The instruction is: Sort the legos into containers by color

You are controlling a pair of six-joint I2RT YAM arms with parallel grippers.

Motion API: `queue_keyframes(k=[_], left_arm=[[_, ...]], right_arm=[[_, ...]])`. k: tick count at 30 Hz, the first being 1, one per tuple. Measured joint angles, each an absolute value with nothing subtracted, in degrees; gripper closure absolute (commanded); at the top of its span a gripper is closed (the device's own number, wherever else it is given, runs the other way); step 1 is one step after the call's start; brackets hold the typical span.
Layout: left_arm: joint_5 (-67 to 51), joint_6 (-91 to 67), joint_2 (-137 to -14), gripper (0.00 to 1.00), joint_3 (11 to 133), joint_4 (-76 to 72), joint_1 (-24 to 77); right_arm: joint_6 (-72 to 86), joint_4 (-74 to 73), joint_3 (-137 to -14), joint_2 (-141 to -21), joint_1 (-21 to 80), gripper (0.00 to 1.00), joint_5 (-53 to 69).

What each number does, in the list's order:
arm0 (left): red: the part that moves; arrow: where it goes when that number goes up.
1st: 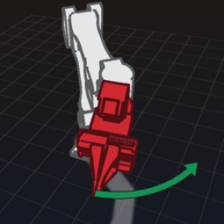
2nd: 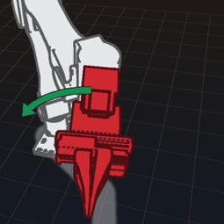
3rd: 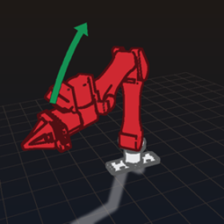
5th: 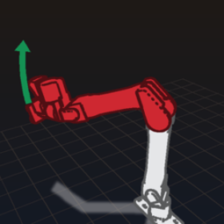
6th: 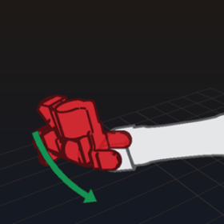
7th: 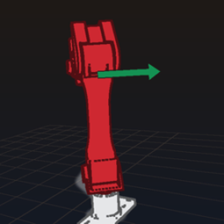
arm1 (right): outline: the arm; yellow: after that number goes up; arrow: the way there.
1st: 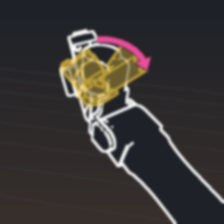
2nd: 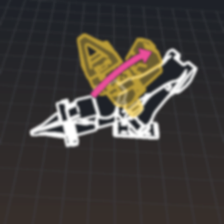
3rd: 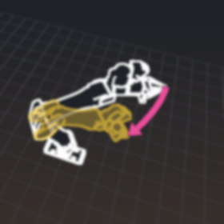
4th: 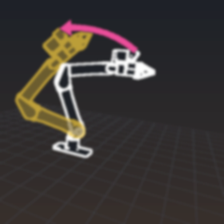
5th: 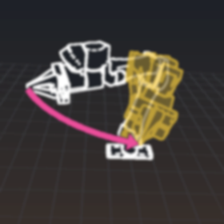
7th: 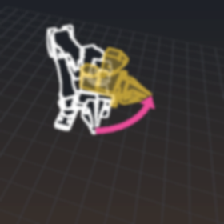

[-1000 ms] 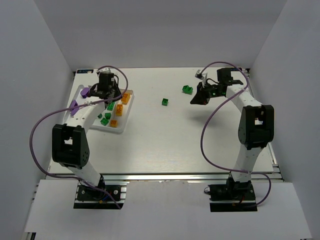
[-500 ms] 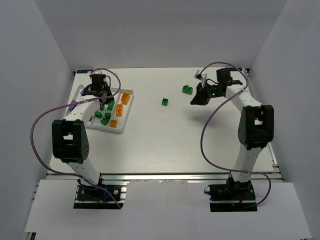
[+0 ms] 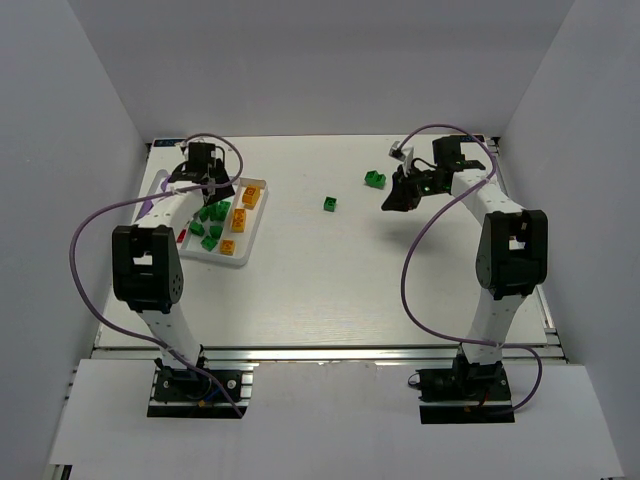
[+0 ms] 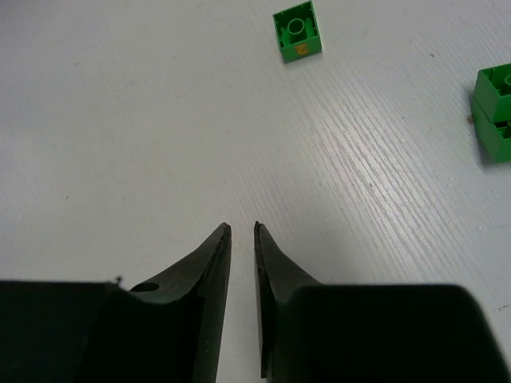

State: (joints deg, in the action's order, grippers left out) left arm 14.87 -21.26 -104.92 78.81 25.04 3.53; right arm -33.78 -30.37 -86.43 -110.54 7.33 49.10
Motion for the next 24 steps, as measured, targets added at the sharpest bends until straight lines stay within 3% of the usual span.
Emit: queue_keyframes(k=[6, 8, 11, 12, 14, 24], left_arm=[[14.4, -21.8, -104.8, 0.18, 82.2, 25.8, 3.5], [13.6, -22.6, -104.0, 0.04, 82.1, 26.2, 3.5], [12.8, -25.1, -100.6, 0.02, 79.1, 25.2, 3.5], [12.9, -26.0, -98.7, 0.02, 77.5, 25.3, 3.5], [13.3, -28.0, -93.9, 0.02, 73.6, 25.1, 3.5], [10.7, -34.8, -76.5, 0.02, 63.0, 22.3, 3.4]], right_arm=[[-31.7, -31.3, -90.1, -111.8, 7.5, 0.68, 44.6], [-29.2, -31.0, -93.8, -113.3, 7.6, 0.64, 41.6], [-25.2, -30.4, -99.7, -115.9, 8.2, 0.37, 35.6], [-24.2, -30.3, -102.0, -116.8, 8.5, 0.21, 33.4], [-23.3, -29.7, -105.3, -118.2, 9.2, 0.11, 29.8], [-36.7, -30.3, -116.6, -127.9, 14.1, 0.11, 24.1]])
